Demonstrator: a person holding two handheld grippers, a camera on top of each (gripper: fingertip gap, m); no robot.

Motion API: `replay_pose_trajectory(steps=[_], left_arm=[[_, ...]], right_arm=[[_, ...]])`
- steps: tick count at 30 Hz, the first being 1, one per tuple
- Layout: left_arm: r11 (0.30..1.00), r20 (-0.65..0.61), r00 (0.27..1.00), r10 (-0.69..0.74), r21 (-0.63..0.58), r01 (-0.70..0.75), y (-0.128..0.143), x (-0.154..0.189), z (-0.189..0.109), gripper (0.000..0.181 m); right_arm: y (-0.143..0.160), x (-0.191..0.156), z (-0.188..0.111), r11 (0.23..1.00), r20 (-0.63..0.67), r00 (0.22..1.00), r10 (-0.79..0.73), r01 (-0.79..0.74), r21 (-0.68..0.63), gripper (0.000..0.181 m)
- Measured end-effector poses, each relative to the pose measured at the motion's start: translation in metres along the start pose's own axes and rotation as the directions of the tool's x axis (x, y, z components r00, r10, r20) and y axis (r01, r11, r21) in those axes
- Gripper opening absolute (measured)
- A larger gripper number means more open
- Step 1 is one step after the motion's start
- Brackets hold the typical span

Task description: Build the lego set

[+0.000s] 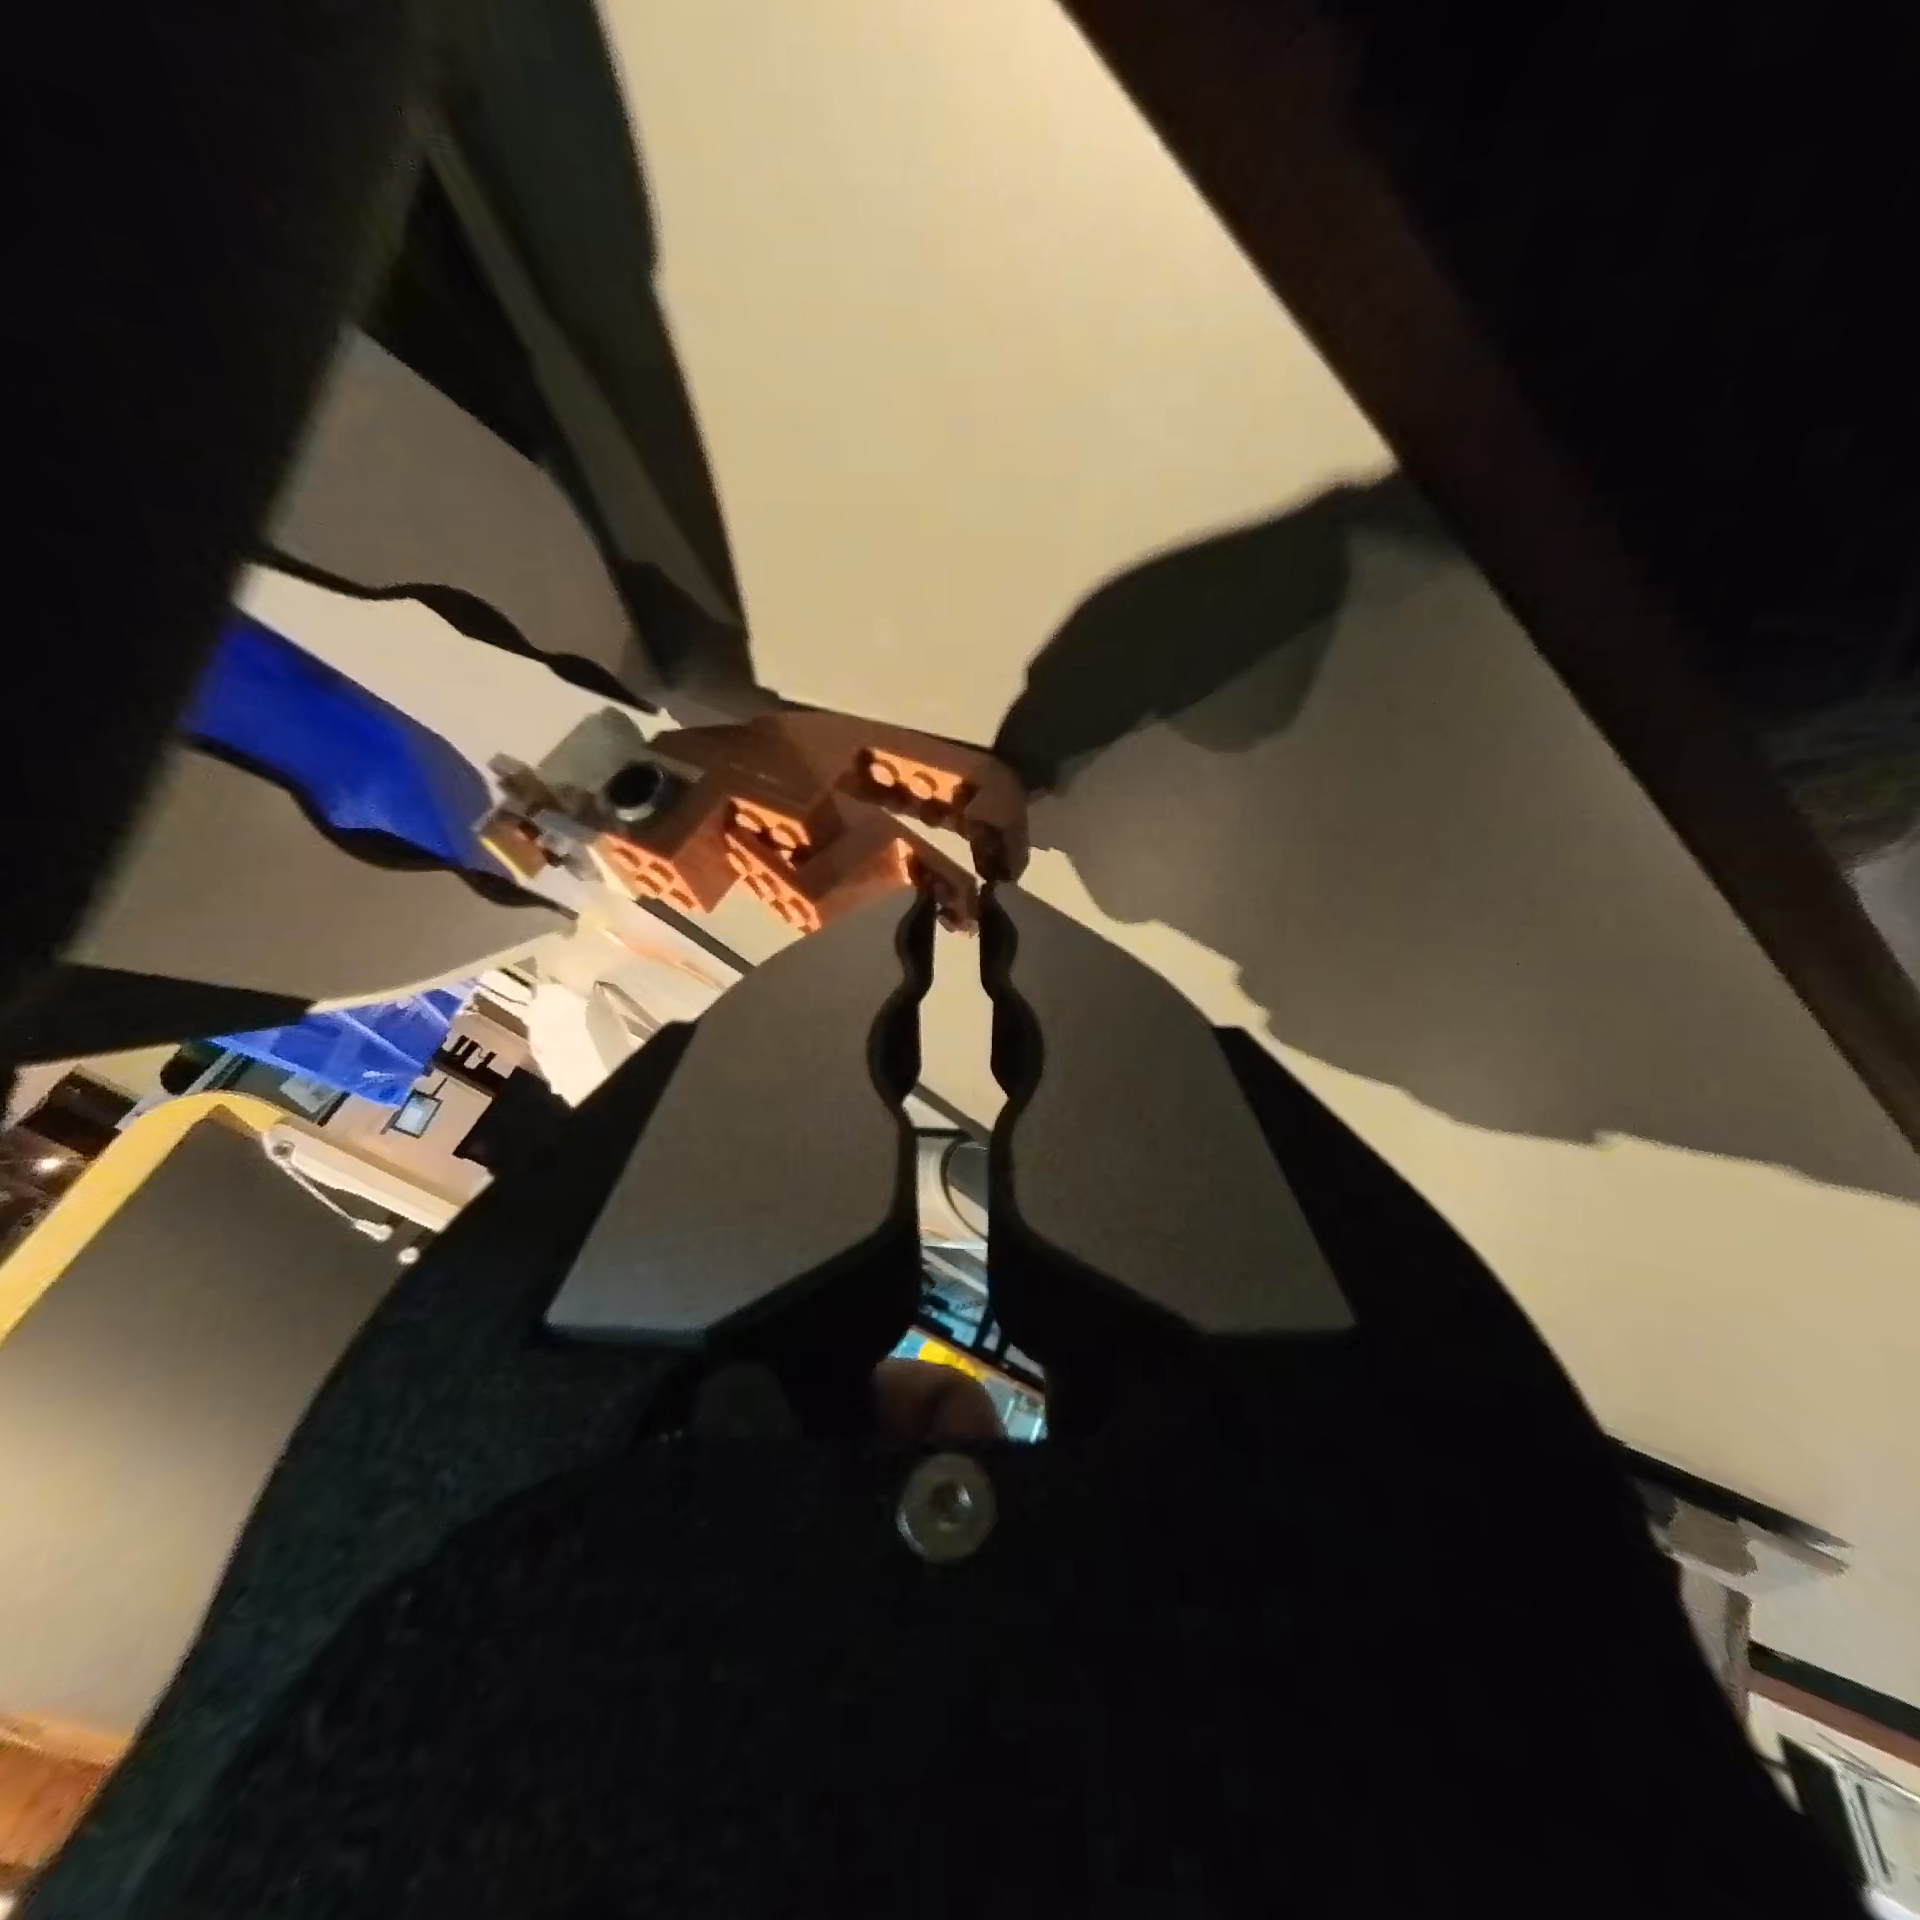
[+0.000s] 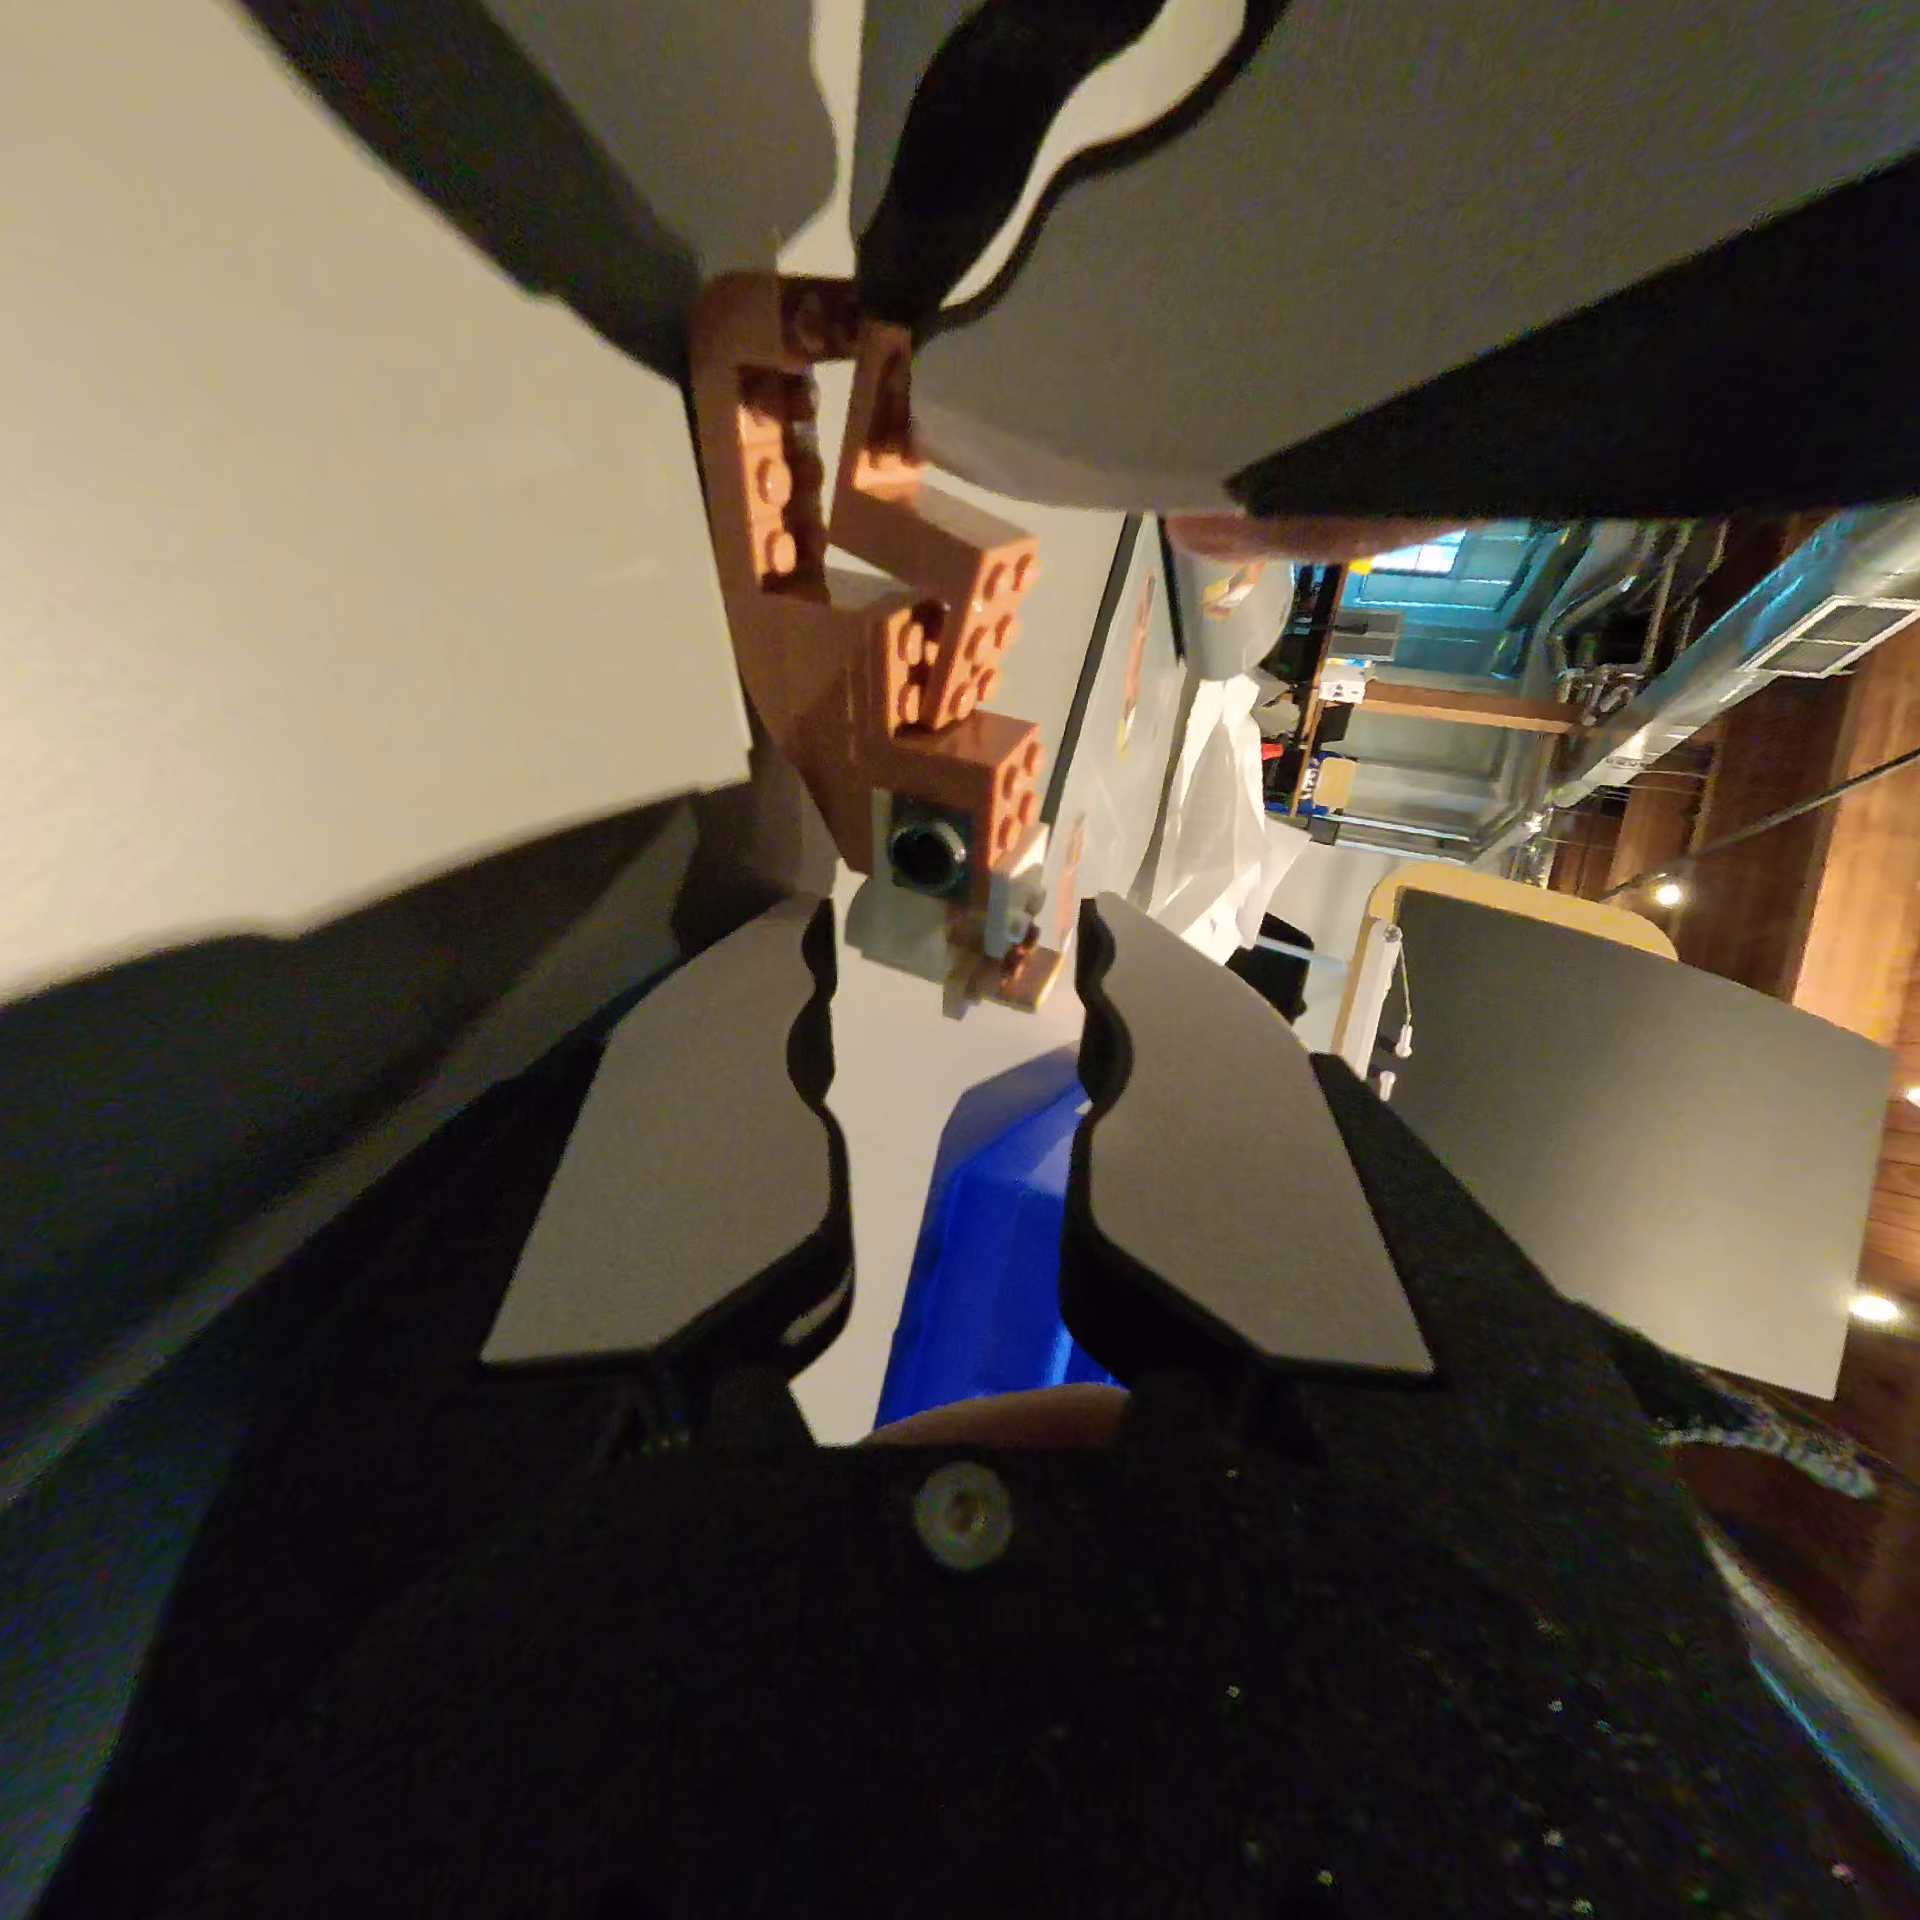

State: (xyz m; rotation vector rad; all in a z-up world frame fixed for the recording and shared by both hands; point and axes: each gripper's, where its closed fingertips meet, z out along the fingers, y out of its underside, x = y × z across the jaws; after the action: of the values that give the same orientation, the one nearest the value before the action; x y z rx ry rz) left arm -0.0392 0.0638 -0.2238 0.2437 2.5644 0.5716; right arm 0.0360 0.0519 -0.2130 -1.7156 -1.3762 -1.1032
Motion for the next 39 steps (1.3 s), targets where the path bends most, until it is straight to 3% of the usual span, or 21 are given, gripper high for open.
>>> replay_pose_trajectory(steps=[16,21,26,32,39], left_arm=[[0.999,-0.005,0.999,0.037,0.013,-0.036,-0.004,-0.002,-0.002,0.007],[0.998,-0.006,0.998,0.059,0.019,-0.059,-0.005,-0.002,-0.001,0.007],[0.997,0.008,0.997,0.082,0.016,-0.082,-0.006,-0.001,0.002,0.007],[0.997,0.029,0.997,0.074,0.02,-0.075,-0.008,-0.001,0.003,0.007],[0.997,0.068,0.995,0.074,0.033,-0.076,-0.007,-0.002,0.003,0.007]], right_arm=[[-0.005,0.006,-0.022,0.996,0.014,1.0,0.027,-0.028,0.09,0.049],[-0.028,0.011,-0.032,0.961,0.183,0.982,0.032,-0.081,0.263,0.05],[-0.041,0.015,-0.035,0.927,0.425,0.904,-0.048,-0.118,0.356,0.05],[-0.042,0.004,-0.022,0.94,0.535,0.832,-0.148,-0.051,0.338,0.049],[-0.044,-0.005,-0.009,0.944,0.561,0.817,-0.137,-0.063,0.323,0.048]])
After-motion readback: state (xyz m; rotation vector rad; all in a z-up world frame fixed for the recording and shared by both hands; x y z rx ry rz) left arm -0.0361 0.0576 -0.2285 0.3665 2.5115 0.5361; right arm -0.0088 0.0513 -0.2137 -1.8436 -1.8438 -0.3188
